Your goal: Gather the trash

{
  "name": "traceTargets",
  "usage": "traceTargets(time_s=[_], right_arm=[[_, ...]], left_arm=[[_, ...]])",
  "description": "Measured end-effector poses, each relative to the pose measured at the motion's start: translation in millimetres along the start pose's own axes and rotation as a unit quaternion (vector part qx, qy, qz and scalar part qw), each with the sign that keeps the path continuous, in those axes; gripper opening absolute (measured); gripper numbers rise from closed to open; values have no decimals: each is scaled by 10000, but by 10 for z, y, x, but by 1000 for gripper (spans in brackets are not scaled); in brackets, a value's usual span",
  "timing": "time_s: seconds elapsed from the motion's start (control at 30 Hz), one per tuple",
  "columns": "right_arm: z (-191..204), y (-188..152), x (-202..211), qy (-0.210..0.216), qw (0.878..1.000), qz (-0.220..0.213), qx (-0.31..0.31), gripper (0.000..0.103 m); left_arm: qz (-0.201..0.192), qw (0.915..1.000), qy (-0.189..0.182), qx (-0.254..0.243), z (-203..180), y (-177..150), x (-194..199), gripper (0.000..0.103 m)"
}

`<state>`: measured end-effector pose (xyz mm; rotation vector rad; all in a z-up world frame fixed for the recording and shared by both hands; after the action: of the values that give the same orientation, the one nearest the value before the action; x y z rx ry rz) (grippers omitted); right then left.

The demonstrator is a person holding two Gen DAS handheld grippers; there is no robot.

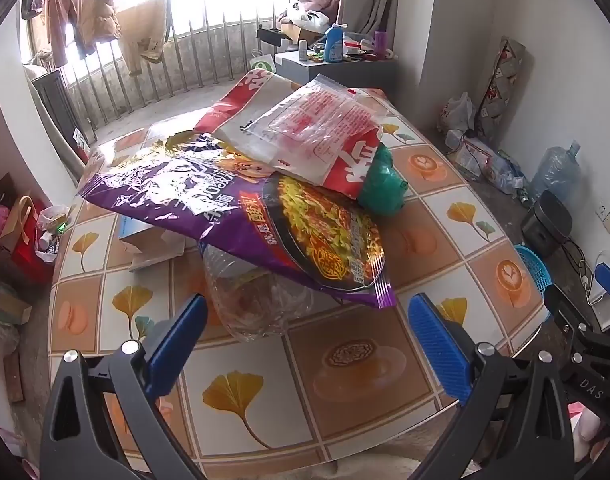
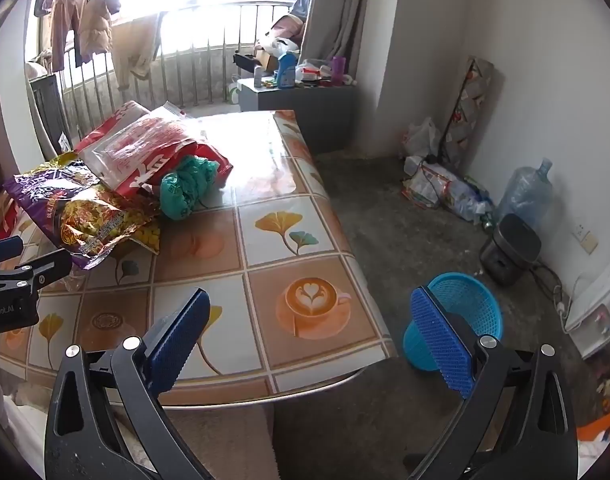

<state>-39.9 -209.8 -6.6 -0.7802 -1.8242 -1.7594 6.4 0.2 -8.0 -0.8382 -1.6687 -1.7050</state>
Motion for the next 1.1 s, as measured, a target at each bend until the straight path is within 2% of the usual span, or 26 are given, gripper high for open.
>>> traceTargets(time_s=[1.1], right_arm=[[44,-16,-20,-5,10000,15,-2,96]], left_arm=[[37,10000,20,-2,32,-2,-25,98]])
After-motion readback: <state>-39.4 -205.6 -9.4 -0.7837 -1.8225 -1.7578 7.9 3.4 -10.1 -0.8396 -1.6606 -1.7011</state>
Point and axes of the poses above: each gripper's, at about its wrist camera, not at the fingertips, and x roughly against the way its jaws point, z to its left, y to its top, the point moved 1 cm from there along -x, roughly the way its jaws point, and after that the axes turned 1 degree about -x, right-handed, at the moved point
